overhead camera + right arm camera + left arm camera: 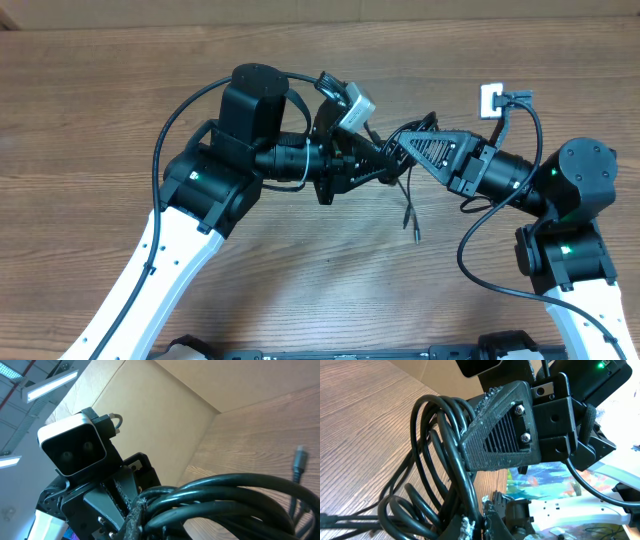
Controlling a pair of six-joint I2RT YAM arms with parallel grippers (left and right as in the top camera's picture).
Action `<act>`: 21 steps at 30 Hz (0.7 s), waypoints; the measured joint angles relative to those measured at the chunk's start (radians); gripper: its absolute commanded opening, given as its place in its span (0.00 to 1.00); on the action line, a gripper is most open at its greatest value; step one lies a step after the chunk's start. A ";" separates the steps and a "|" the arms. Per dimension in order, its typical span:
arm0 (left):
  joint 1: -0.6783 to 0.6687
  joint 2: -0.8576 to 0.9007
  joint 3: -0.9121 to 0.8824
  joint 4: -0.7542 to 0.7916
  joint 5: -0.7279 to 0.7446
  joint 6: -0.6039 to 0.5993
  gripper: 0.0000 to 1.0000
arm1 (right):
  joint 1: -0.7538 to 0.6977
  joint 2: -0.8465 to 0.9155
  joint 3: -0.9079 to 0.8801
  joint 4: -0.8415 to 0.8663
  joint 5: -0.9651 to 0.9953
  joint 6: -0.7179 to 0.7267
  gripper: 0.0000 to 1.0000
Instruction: Untangle cables
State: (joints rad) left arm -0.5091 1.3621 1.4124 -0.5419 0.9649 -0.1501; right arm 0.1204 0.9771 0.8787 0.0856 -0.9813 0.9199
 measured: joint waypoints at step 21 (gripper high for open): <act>0.072 -0.002 0.000 0.003 0.006 -0.107 0.04 | -0.004 0.010 -0.005 0.294 -0.393 -0.221 0.04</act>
State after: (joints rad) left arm -0.4366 1.3598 1.4128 -0.5388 0.9710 -0.2569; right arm 0.1165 0.9871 0.8742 0.3794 -1.3739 0.6991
